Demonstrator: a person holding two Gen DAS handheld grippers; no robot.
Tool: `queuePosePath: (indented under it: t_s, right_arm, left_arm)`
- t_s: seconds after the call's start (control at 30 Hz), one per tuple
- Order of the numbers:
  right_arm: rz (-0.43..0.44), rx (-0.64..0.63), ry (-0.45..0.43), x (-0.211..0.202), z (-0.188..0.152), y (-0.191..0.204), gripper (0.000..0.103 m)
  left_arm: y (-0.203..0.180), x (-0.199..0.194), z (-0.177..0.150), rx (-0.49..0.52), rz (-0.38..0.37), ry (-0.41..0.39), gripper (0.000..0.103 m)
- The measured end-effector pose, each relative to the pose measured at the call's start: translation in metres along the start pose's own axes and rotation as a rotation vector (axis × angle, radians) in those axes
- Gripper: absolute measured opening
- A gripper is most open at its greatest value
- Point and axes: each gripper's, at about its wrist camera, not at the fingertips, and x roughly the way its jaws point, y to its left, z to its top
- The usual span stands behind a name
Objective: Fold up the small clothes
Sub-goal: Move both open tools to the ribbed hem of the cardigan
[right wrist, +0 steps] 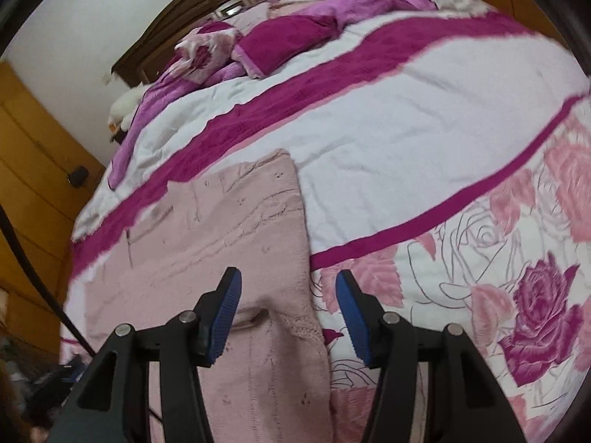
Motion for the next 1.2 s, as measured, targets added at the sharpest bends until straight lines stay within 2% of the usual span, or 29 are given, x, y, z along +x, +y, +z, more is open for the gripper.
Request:
queuePosePath:
  t_s: [0.1, 0.23, 0.47, 0.7, 0.9, 1.1, 1.2]
  right_arm:
    - [-0.027, -0.050, 0.001, -0.003, -0.009, 0.008, 0.057]
    - [0.079, -0.078, -0.020, -0.023, -0.034, 0.008, 0.057]
    - [0.061, -0.149, 0.001, -0.077, -0.113, -0.001, 0.057]
    - [0.066, -0.245, -0.006, -0.126, -0.154, 0.006, 0.057]
    - [0.031, -0.235, 0.043, -0.129, -0.183, -0.010, 0.057]
    - [0.027, -0.212, 0.085, -0.120, -0.203, -0.024, 0.057]
    - [0.059, -0.192, 0.119, -0.109, -0.209, -0.027, 0.057]
  left_arm:
    - [0.009, -0.017, -0.016, 0.009, -0.008, 0.014, 0.003]
    - [0.025, -0.037, -0.038, 0.039, 0.005, 0.025, 0.003]
    - [0.056, -0.070, -0.067, 0.063, 0.005, -0.030, 0.003]
    - [0.077, -0.097, -0.090, 0.031, -0.047, -0.044, 0.009]
    - [0.087, -0.120, -0.112, 0.074, -0.067, -0.056, 0.027]
    - [0.118, -0.120, -0.125, -0.032, -0.122, 0.011, 0.028]
    - [0.128, -0.117, -0.131, -0.025, -0.116, 0.025, 0.028]
